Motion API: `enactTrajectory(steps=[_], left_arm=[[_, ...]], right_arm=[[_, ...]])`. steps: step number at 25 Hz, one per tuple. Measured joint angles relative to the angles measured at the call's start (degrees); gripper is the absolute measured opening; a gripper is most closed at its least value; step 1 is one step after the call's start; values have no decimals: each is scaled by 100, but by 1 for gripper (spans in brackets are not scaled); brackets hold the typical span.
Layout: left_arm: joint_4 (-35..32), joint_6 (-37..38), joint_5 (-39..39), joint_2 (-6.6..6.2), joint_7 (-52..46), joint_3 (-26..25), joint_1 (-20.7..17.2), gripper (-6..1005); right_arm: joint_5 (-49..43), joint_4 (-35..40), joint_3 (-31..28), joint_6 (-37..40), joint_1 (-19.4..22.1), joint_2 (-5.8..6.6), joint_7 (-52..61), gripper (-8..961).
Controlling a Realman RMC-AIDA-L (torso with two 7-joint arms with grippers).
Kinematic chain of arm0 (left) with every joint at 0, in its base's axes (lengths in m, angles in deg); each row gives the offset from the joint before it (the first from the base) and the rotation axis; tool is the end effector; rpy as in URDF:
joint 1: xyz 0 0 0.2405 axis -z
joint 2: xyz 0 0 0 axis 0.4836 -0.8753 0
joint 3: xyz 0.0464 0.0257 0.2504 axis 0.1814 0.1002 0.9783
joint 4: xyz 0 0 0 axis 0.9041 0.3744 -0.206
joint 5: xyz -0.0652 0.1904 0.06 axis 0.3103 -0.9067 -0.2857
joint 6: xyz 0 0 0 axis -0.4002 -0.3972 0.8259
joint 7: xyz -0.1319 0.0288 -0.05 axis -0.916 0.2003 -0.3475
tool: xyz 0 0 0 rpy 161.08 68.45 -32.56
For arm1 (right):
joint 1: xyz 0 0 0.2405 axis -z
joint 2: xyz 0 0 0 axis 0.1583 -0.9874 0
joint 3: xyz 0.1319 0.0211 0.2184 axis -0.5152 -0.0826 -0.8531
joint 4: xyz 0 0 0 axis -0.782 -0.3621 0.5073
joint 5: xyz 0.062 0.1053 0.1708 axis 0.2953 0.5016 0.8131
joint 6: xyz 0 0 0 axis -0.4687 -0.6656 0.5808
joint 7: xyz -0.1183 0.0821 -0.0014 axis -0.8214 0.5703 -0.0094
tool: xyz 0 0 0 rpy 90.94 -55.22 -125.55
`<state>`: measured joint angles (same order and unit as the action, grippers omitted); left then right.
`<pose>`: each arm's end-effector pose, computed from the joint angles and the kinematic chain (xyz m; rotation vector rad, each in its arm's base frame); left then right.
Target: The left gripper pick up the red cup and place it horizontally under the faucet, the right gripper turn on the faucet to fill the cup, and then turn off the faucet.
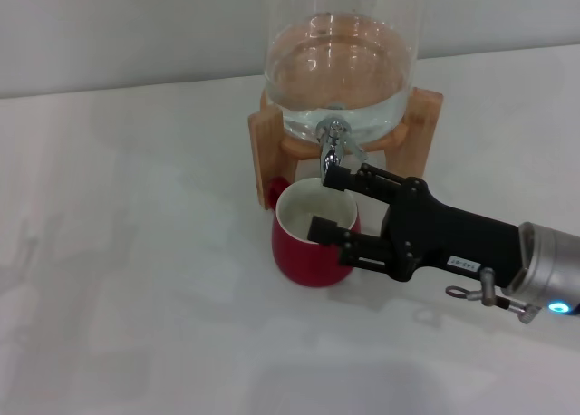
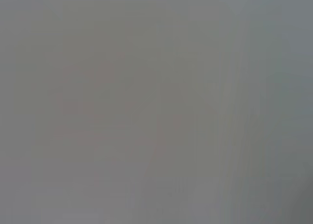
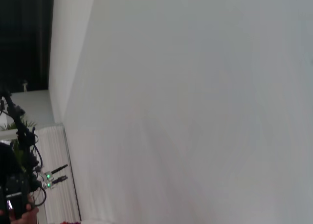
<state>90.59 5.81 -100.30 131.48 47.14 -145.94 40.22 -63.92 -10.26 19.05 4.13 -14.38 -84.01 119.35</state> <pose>-0.3360 0.2751 -0.0031 -1.4869 -0.4971 -0.7888 0.2415 0.2782 -0.0342 -2.4493 0.4086 1.3465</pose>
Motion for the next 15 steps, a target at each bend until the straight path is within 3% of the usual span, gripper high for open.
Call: enactTrajectory(steps=[15], left_arm=[[0,-99,1,2,0,0,59,889]], right_arm=[[14,2,62,-289,-147,-29,142,767]])
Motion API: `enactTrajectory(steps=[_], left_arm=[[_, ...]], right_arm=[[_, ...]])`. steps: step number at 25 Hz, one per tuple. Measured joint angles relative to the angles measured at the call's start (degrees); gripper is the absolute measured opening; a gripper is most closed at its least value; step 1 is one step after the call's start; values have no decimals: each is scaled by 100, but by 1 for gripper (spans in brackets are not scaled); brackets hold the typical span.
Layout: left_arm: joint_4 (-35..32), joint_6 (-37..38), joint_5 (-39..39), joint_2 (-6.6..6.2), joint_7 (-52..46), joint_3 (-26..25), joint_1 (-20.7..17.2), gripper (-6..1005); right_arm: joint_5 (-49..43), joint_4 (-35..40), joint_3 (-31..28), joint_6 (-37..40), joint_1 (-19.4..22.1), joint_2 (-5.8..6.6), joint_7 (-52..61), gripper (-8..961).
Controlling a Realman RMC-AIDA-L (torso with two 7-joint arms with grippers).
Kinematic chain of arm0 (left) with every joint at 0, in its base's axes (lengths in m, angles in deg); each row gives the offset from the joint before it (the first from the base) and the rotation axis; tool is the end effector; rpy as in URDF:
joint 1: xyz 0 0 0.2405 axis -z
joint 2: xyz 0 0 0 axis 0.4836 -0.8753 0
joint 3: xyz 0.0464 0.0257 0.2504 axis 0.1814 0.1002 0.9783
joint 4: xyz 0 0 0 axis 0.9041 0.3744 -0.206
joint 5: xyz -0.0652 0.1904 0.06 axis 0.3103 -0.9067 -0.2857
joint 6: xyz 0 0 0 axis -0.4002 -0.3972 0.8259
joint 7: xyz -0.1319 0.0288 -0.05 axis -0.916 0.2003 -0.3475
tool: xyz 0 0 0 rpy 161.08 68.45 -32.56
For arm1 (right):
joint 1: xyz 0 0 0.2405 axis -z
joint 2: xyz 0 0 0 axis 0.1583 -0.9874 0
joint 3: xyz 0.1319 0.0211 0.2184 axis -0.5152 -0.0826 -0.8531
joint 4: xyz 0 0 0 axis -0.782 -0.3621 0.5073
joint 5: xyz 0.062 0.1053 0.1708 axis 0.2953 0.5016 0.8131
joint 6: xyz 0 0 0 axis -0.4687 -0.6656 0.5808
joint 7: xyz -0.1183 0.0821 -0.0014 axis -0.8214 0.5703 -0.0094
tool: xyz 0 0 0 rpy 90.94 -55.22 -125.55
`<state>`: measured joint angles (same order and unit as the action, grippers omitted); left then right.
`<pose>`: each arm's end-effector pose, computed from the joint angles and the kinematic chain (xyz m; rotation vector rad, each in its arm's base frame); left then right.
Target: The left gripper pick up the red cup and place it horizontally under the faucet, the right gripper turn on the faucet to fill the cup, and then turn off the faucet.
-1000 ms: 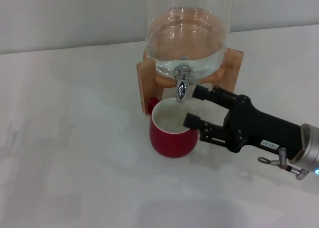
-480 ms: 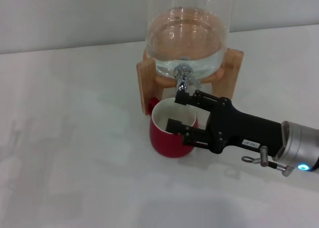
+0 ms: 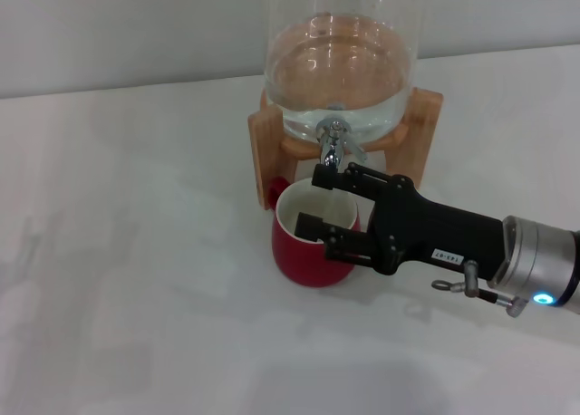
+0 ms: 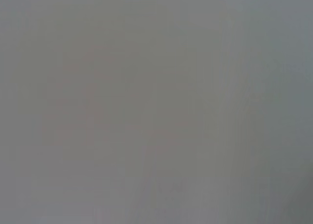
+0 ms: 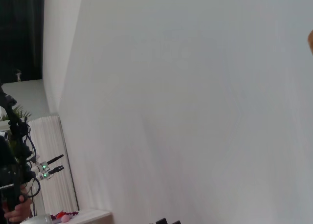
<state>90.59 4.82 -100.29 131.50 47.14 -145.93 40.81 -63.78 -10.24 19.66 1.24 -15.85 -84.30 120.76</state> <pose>-0.3350 0.2789 -0.0048 -1.4964 -0.5037 -0.7842 0.2373 0.2872 -0.0404 -2.4674 0.4427 1.3131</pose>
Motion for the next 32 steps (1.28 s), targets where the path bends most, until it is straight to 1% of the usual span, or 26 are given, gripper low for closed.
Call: enactTrajectory(steps=[32], left_arm=[[0,-1,-10,0,-9,9,13,890]], right_arm=[[39,61,-92,-283,-35,36,6,766]])
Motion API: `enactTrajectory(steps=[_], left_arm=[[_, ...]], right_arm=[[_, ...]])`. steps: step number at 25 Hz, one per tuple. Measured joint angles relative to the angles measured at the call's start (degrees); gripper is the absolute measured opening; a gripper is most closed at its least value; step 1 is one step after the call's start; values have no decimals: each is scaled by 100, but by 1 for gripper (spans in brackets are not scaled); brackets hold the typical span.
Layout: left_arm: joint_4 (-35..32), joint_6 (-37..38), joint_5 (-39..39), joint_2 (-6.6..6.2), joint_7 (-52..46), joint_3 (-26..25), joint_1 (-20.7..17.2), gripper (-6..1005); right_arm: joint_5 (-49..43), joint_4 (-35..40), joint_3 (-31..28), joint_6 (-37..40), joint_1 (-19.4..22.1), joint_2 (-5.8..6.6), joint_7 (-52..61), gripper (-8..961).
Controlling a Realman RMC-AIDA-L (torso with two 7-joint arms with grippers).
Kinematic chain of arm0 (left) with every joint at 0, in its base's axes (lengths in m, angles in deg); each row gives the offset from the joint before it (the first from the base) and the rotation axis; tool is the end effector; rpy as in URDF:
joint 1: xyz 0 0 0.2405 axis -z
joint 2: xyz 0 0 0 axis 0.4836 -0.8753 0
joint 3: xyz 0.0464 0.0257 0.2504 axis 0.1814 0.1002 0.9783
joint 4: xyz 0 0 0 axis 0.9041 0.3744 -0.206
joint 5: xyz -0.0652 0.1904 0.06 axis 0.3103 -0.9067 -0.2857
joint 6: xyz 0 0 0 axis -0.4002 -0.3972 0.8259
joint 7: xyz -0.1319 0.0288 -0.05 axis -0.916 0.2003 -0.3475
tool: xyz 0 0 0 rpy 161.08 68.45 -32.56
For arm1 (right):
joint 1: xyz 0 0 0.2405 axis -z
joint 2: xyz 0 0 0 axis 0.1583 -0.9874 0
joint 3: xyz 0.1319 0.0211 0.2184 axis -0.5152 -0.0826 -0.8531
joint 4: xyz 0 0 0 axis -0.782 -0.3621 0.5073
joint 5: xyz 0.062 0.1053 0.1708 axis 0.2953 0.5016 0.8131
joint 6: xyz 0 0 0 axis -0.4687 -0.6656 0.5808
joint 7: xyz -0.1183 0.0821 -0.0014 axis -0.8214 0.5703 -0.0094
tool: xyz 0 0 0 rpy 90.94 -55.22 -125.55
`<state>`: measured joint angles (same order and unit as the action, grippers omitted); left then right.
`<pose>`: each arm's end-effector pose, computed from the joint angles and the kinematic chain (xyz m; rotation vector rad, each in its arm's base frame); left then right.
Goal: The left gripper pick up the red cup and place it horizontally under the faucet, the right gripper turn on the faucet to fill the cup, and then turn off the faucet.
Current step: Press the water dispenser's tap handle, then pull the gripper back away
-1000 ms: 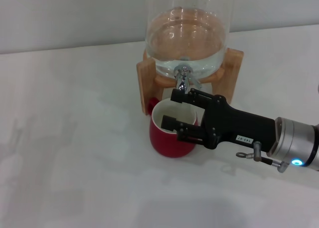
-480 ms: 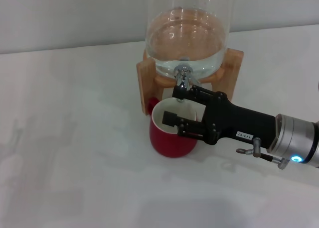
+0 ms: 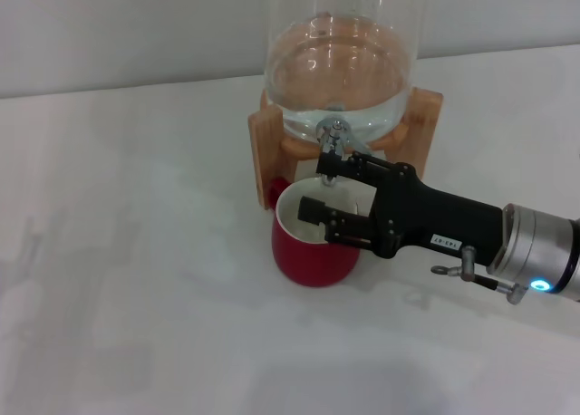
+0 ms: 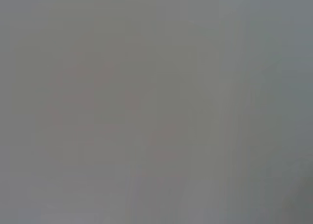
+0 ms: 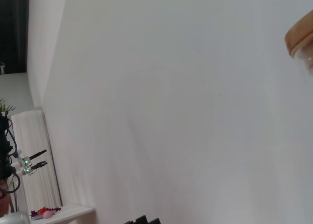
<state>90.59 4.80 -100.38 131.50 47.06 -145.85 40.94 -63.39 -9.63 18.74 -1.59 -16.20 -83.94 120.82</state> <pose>-0.3341 0.2796 -0.0052 -1.5000 -0.5026 -0.7870 0.2397 0.2974 -0.0375 -2.4392 0.4499 1.2666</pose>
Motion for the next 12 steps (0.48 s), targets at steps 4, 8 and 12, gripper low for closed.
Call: enactTrajectory(steps=[4,8,12], left_arm=[[0,0,0,0,0,0,2,890],[0,0,1,0,0,0,2,889],[1,0,1,0,0,0,2,889]], right_arm=[[4,0,-32,0,0,8,0,766],[5,0,-38,0,0,8,0,766],[5,0,-39,1,0,13,-6,767]])
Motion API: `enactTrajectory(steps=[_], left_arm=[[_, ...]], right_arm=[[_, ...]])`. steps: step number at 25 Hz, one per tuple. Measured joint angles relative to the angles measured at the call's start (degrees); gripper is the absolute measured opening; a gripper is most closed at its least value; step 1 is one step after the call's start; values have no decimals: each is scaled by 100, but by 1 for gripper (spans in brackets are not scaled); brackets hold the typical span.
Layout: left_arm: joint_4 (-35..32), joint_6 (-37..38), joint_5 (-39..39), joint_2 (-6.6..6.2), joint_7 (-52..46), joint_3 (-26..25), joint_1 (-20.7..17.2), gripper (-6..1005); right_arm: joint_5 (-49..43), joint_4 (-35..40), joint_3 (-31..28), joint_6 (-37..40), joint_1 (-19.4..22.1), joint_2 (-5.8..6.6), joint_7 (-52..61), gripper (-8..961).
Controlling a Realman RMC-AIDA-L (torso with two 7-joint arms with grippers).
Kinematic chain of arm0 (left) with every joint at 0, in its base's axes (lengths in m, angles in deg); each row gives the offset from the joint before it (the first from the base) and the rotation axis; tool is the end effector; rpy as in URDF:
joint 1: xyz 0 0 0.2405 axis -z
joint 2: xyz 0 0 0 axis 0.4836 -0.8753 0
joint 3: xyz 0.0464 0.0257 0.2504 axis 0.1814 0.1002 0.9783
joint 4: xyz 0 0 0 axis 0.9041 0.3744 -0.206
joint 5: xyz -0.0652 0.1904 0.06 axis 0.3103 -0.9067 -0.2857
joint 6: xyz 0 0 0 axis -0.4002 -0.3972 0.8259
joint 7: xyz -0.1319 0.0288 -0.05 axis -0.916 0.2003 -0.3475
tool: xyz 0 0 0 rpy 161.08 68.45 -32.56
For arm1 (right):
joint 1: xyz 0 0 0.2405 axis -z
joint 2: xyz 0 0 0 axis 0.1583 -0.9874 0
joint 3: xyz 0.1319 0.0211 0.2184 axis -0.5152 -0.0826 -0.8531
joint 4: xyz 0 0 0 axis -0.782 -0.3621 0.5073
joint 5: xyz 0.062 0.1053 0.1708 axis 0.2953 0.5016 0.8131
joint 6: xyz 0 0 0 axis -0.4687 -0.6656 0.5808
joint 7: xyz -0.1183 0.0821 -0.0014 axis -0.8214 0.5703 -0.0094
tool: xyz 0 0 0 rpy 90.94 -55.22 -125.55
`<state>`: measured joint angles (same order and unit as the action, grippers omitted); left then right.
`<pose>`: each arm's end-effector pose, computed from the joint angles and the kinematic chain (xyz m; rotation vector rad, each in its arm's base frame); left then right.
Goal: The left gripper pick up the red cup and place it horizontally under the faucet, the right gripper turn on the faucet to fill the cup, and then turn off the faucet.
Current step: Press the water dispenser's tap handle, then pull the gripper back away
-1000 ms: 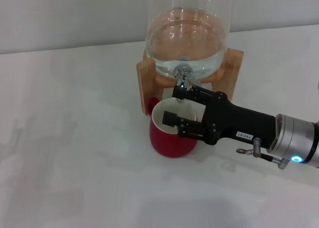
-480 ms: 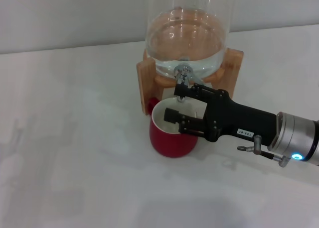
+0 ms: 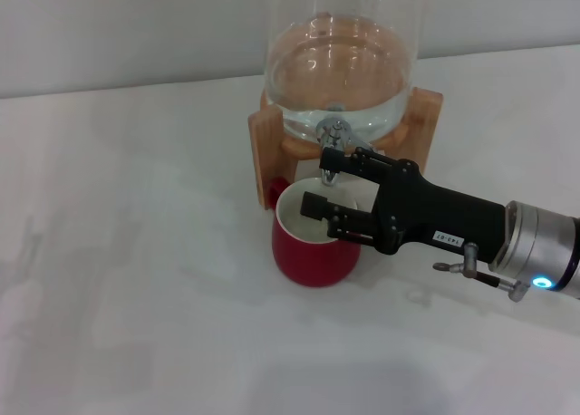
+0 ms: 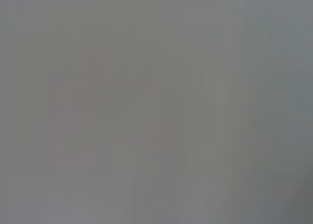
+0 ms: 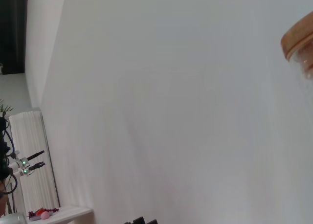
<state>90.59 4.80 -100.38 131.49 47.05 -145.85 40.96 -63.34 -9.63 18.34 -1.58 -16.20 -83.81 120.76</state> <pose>-0.3341 0.2798 -0.0052 -1.5002 -0.5024 -0.7873 0.2404 0.2986 -0.0355 -2.4308 0.4474 1.2660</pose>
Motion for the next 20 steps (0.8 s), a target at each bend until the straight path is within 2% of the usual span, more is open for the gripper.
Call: enactTrajectory(steps=[20], left_arm=[[16,0,0,-9,0,0,2,890]], right_arm=[[0,62,-79,-105,44,33,-21,763]])
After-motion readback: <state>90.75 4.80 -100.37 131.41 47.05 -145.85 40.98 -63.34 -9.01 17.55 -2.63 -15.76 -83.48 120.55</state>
